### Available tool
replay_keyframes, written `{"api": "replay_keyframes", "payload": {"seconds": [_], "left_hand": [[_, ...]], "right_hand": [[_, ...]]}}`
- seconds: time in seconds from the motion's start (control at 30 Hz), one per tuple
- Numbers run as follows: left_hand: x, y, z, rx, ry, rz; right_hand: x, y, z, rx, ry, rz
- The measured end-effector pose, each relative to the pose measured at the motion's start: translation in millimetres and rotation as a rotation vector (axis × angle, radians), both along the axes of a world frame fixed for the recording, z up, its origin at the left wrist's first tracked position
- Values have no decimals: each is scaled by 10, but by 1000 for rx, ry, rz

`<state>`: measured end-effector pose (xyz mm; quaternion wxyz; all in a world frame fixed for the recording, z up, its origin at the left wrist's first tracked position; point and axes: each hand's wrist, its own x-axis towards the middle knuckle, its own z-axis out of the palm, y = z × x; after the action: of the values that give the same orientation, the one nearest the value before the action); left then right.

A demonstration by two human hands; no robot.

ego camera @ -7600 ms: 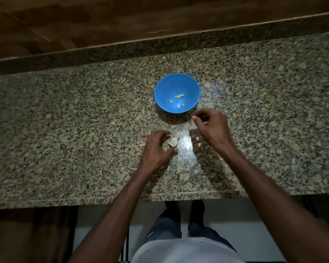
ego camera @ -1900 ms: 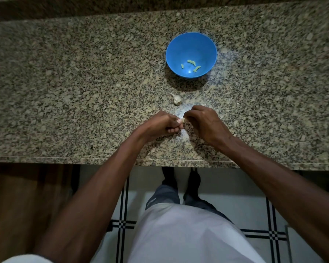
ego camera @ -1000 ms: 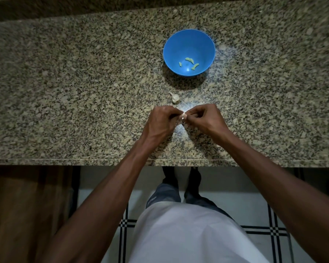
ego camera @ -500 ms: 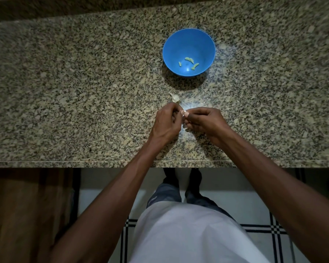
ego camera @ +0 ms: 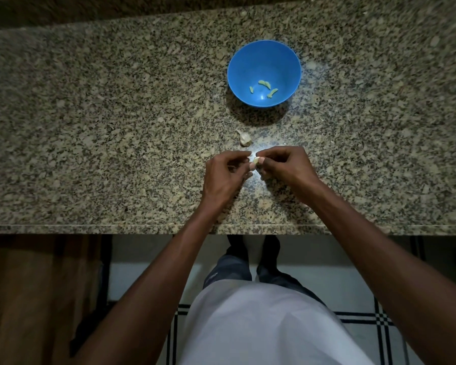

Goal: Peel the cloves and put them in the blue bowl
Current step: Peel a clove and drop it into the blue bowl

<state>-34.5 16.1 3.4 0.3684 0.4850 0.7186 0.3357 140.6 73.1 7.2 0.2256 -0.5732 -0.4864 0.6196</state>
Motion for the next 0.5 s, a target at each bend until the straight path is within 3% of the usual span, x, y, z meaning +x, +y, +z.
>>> {"api": "replay_keyframes", "payload": {"seconds": [0.23,0.5], "left_hand": [[65,39,70,-58,-243,62],[-43,91,140,-331,-636,116]], "right_hand": [[16,-29,14,103,-28,32],[-1,-26,47,353,-214,163]]}}
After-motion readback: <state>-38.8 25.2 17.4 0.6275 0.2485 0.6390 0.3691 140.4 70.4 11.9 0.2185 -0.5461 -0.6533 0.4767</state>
